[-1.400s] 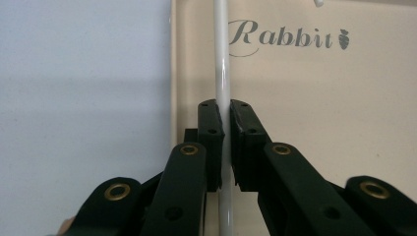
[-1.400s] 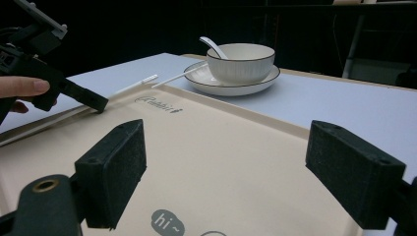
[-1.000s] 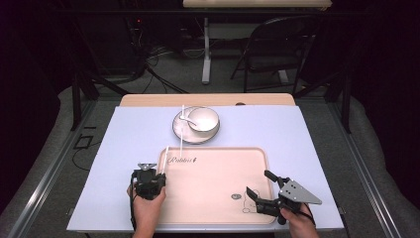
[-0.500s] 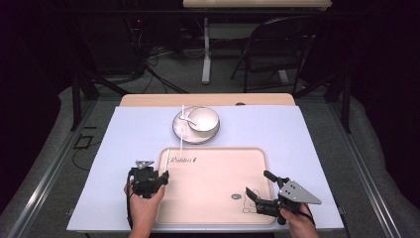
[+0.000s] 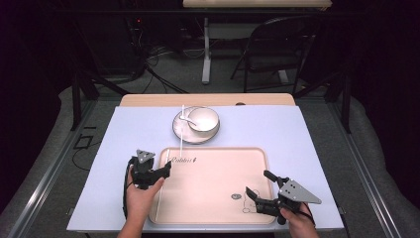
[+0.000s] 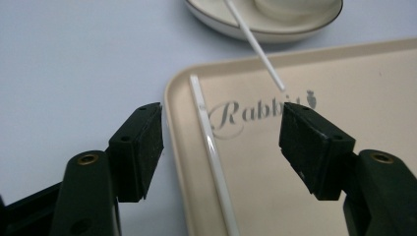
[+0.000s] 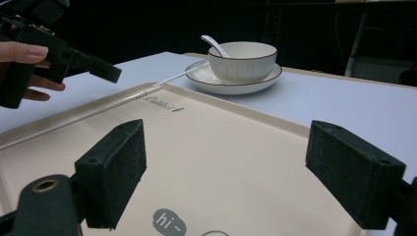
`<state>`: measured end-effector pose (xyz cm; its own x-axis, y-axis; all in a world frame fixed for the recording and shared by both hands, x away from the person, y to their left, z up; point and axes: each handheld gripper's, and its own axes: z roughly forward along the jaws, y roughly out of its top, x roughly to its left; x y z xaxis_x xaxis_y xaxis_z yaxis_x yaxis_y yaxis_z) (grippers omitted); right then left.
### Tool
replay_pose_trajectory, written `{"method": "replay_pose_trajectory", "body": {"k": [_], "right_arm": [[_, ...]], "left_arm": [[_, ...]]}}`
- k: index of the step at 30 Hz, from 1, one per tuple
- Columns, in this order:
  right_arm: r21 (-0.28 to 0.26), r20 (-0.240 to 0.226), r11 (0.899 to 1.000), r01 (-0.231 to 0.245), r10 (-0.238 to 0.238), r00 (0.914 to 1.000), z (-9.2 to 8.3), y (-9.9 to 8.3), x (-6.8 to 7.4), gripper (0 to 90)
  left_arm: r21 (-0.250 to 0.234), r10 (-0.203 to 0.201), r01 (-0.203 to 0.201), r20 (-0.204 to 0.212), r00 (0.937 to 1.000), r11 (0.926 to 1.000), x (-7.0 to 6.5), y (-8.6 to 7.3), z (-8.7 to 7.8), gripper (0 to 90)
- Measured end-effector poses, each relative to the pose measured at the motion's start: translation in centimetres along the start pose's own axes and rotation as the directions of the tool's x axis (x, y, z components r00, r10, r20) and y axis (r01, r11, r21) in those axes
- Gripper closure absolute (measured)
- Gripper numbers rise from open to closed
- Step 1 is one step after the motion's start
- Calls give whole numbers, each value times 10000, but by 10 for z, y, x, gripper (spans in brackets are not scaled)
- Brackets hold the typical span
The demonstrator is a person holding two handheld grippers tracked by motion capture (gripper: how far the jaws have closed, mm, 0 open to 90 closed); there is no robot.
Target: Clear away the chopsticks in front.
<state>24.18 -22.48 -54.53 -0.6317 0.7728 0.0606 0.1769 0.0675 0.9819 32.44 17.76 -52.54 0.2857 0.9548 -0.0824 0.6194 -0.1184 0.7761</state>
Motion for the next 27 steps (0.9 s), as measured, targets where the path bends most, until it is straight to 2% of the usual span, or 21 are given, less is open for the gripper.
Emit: {"method": "replay_pose_trajectory", "body": {"k": [2, 5, 7, 11, 17, 19, 23, 25, 27], "right_arm": [[-17, -8, 10000, 5, -5, 10000, 0, 0, 0, 147], [-22, -12, 10000, 8, -8, 10000, 0, 0, 0, 147], [-9, -6, 10000, 0, 0, 10000, 0, 0, 0, 147], [13, -12, 10000, 16, -16, 10000, 0, 0, 0, 147], [33, -12, 10000, 12, -12, 10000, 0, 0, -1, 147], [37, -9, 10000, 12, -12, 10000, 0, 0, -1, 147], [42, -16, 10000, 12, -12, 10000, 0, 0, -1, 148], [52, -20, 10000, -14, 14, 10000, 0, 0, 0, 147], [55, -30, 10000, -4, 5, 10000, 0, 0, -1, 147]], "left_arm": [[473, -160, 164, -87, 9998, 9987, 1, 5, 1, 329], [603, -144, 151, -125, 9998, 9981, 3, 8, 3, 328], [996, -129, 149, -206, 9997, 9949, 5, 14, 7, 322], [1302, -483, 489, -76, 9988, 9903, 13, 20, 14, 306], [1349, -673, 670, -21, 9977, 9886, 21, 31, 21, 284], [1134, -820, 827, -104, 9966, 9901, 23, 38, 23, 279], [838, -597, 603, -99, 9982, 9947, 22, 48, 25, 230], [851, -554, 556, -54, 9985, 9948, 21, 51, 26, 167], [984, -316, 303, 117, 9994, 9947, 14, 59, 29, 165]]}}
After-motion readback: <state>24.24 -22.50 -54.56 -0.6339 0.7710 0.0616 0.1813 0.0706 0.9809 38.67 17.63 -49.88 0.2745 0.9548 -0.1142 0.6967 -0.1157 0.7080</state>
